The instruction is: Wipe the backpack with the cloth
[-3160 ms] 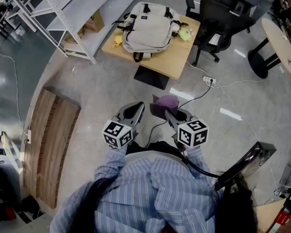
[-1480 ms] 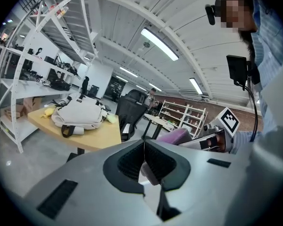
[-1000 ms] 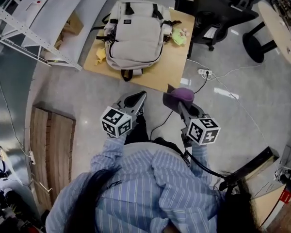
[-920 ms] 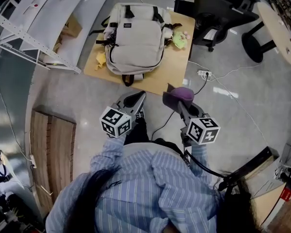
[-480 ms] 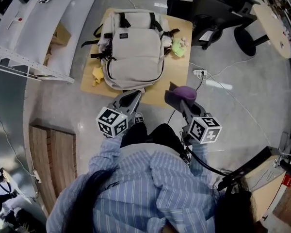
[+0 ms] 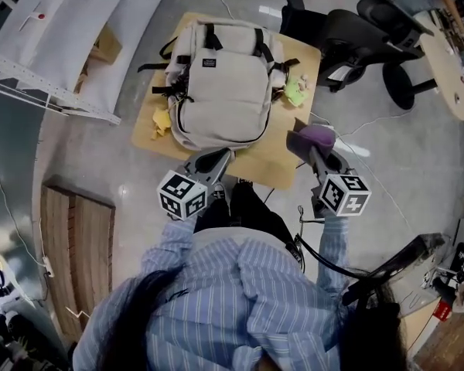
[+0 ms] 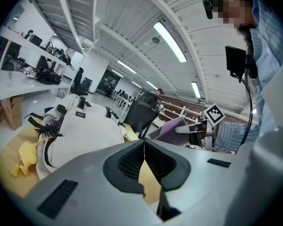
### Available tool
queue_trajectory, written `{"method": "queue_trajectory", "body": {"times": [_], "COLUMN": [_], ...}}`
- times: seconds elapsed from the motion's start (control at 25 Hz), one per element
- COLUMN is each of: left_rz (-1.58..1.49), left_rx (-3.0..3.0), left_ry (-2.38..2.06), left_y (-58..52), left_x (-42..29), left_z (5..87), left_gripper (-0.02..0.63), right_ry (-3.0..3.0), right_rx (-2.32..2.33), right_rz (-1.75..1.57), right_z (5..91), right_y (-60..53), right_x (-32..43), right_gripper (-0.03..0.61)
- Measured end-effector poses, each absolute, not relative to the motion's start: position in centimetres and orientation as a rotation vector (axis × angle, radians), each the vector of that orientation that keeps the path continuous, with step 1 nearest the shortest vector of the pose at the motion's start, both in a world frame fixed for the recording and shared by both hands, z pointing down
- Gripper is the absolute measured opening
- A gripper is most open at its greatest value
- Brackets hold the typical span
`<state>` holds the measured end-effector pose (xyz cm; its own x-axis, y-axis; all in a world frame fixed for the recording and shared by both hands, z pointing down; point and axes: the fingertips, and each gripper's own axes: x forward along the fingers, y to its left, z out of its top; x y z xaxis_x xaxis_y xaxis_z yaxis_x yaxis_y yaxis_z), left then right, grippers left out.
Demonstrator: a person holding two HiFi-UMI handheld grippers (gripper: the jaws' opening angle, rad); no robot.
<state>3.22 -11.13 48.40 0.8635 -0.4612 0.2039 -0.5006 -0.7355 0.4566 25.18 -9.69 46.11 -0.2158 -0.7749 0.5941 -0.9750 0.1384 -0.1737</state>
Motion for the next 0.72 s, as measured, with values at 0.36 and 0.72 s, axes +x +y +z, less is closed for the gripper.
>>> {"method": "queue_trajectory", "body": {"times": [0.36,0.72], "left_rz": [0.115,0.163], "left_rx": [2.483,2.406], "left_ry": [-0.82,-0.915], "left_y": [-14.8,-16.3], "left_x": [4.9,6.1], "left_z": [48.8,50.1], "left_gripper": [0.006,0.006], "right_ry": [-2.132,-2.129], "right_rx": [1.455,1.264], "right_rz": [0.421,0.168], "right_z": [45.3,47.8], "right_y": [-23.7,-38.3], "right_x": [30.3,33.3], "right_gripper": [0.041,0.041]}}
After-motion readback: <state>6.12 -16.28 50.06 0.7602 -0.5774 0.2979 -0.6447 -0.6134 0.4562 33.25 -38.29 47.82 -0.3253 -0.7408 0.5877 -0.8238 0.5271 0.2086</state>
